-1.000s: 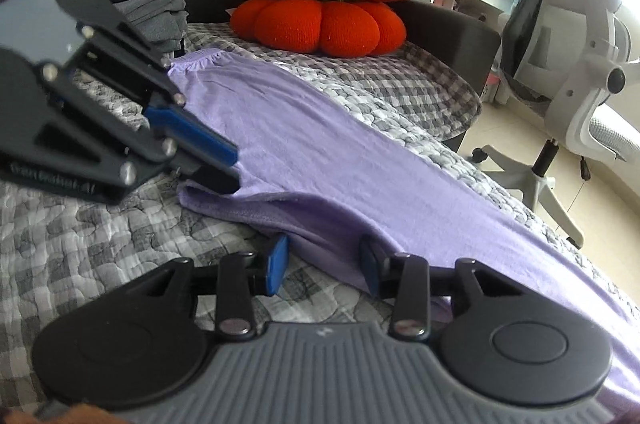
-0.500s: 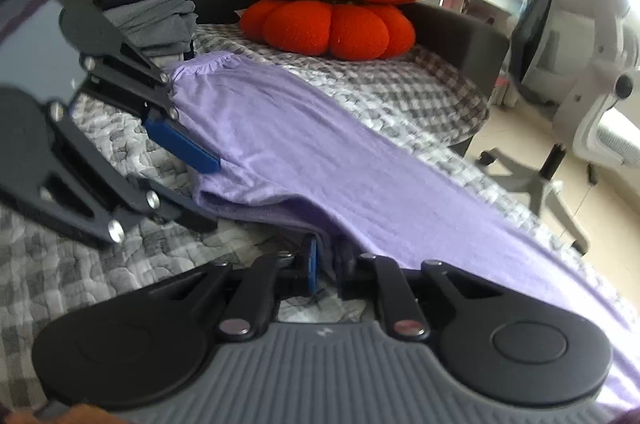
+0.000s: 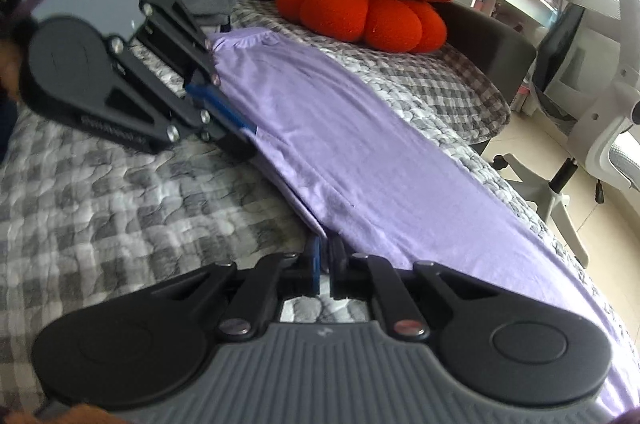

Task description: Fold clothes

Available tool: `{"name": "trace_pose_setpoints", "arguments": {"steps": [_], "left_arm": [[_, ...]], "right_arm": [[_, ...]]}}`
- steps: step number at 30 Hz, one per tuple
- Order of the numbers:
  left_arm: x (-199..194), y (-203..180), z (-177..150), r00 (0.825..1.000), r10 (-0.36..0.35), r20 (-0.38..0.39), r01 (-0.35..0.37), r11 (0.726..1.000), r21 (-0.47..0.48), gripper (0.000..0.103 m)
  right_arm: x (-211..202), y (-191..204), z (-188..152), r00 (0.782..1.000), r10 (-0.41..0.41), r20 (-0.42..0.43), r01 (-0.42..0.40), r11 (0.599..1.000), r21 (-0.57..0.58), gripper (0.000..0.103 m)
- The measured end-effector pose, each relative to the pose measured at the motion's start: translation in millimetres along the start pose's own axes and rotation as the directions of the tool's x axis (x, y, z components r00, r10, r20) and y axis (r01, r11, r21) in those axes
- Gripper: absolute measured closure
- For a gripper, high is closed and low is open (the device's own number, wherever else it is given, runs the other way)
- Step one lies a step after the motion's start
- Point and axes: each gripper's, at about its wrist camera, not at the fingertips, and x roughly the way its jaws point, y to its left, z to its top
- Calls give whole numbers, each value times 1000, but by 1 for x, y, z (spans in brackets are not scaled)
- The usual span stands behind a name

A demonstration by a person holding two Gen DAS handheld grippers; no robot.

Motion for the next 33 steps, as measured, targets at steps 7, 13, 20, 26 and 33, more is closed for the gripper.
{"name": "trace_pose_setpoints", "arguments": {"steps": [7, 13, 20, 26, 33], "left_arm": [[-1, -4, -9, 1000, 22, -10, -22, 999, 28, 96], [-11, 7, -5, 1000, -10, 25, 11, 999, -33, 96], [-10, 6, -5, 999, -12, 31, 13, 1000, -22, 96], [-18, 6, -6, 998, 2, 64, 0, 1000, -25, 96], [-19, -1, -10, 998, 6, 68, -8, 999, 31, 96]], "right_arm": [[-4, 11, -1, 999, 29, -36, -30, 998, -47, 103], [1, 1, 1, 998, -58, 7, 58, 998, -3, 90], [-2, -2, 1, 994, -97, 41, 97, 995, -6, 67], [6, -5, 5, 994, -95, 47, 95, 996, 1, 65], [11, -12, 3, 993, -110, 33, 110, 994, 2, 62]]}}
